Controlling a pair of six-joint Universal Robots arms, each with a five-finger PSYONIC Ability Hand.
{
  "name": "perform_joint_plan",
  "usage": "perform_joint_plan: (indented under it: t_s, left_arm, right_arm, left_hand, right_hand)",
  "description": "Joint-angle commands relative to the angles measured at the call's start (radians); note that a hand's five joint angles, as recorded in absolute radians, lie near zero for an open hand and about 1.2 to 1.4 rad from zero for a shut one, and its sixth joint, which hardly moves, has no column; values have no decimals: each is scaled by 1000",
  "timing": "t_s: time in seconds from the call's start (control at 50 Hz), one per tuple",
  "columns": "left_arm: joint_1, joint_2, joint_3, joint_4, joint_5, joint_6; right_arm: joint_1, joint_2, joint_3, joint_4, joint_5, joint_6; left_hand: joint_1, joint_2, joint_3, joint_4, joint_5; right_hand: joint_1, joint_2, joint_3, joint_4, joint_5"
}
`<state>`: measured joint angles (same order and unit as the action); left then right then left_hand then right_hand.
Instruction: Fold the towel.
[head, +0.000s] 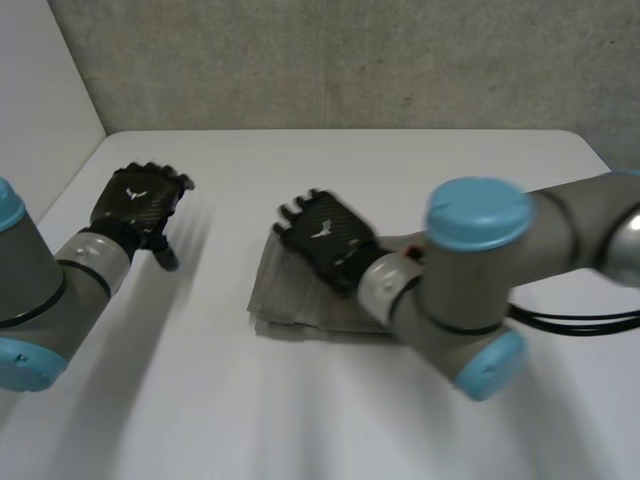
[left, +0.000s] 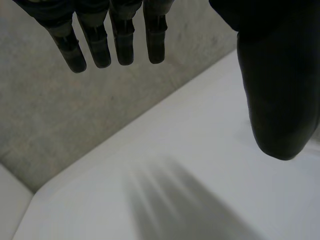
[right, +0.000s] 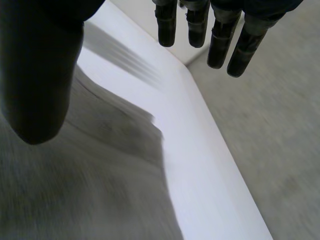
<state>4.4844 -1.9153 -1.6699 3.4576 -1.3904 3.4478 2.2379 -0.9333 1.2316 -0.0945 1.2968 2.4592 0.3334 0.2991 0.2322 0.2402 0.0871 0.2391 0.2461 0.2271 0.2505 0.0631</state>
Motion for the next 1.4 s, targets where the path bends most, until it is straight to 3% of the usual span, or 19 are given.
perform_joint_plan:
  t_s: [0.02, 0.1, 0.2, 0.24, 0.3, 0.42, 0.46, 0.48, 0.52, 0.54, 0.56, 0.76, 0.92, 0.98, 1.08, 1.14, 1.24, 1.4]
  left_arm:
    - [-88, -4, 56, 0, -1, -55]
    - [-139, -14, 73, 0, -2, -56]
    - [-185, -33, 73, 1, -35, -56]
    - [-203, -39, 65, 1, -56, -58]
    - [-206, -41, 59, 3, -59, -58]
    - [-208, -45, 52, 3, -62, -59]
    - [-208, -45, 48, 3, -62, -59]
    - [-208, -45, 48, 3, -62, -59]
    - [-208, -45, 48, 3, -62, -59]
    - [-208, -45, 48, 3, -64, -61]
    - [-208, -44, 47, 3, -64, -61]
    - [-206, -36, 41, 1, -67, -62]
    - [-203, -25, 42, 1, -96, -64]
    - [-202, -25, 47, 1, -98, -64]
    - [-203, -24, 55, 3, -99, -65]
    - [-203, -24, 59, 3, -99, -71]
    - [-197, -5, 64, 0, -99, -108]
    - [-189, 7, 72, -6, -99, -153]
  right_arm:
    - [-190, -200, 241, -4, -13, 121]
    - [-281, -248, 347, -8, -24, 158]
    - [-389, -272, 490, -57, -111, 161]
    - [-461, -272, 554, -88, -178, 155]
    - [-517, -268, 588, -103, -217, 156]
    - [-540, -229, 605, -139, -226, 155]
    - [-543, -213, 606, -160, -228, 155]
    - [-543, -213, 606, -160, -228, 155]
    - [-549, -199, 600, -163, -234, 156]
    - [-549, -199, 600, -163, -234, 156]
    - [-552, -188, 597, -162, -238, 158]
    - [-624, -229, 600, -82, -254, 87]
    - [-643, -354, 465, 131, -274, -17]
    - [-603, -364, 378, 180, -277, -23]
    - [-375, -299, 202, 213, -269, -23]
    - [-304, -262, 155, 214, -268, -22]
    - [-88, -104, 14, 211, -254, -16]
    - [63, 102, -73, 200, -229, 70]
  left_hand:
    - [-82, -47, -58, -66, -10]
    - [-82, -47, -58, -66, -10]
    - [-82, -47, -58, -66, -10]
    - [-82, -47, -58, -66, -10]
    - [-82, -47, -58, -66, -10]
    - [-82, -47, -58, -66, -10]
    - [-82, -47, -58, -66, -10]
    - [-82, -47, -58, -66, -10]
    - [-82, -47, -58, -66, -10]
    - [-82, -47, -58, -66, -10]
    - [-82, -47, -58, -66, -10]
    - [-82, -47, -58, -66, -10]
    - [-88, -53, -58, -66, -16]
    - [-88, -53, -58, -66, -16]
    - [-91, -56, -58, -66, -19]
    - [-93, -59, -58, -66, -22]
    - [-93, -59, -58, -66, -22]
    - [-93, -59, -58, -66, -22]
  right_hand:
    - [-65, -72, -53, -76, -63]
    - [-65, -72, -53, -76, -63]
    - [-65, -72, -53, -76, -63]
    - [142, 134, -53, -76, 143]
    - [210, 203, -53, -76, 211]
    - [377, 370, -53, -76, 379]
    - [628, 621, -53, -76, 630]
    - [630, 623, -53, -76, 631]
    - [1003, 996, -53, -76, 1005]
    - [1006, 999, -53, -76, 1007]
    - [1156, 1149, -53, -76, 1157]
    - [1157, 1150, -53, -76, 1159]
    - [1157, 1150, -53, -76, 1159]
    - [1157, 1150, -53, -76, 1159]
    - [1157, 1150, -53, -76, 1159]
    - [1157, 1150, -53, -76, 1159]
    - [1157, 1150, -53, -76, 1159]
    - [1157, 1150, -53, -76, 1159]
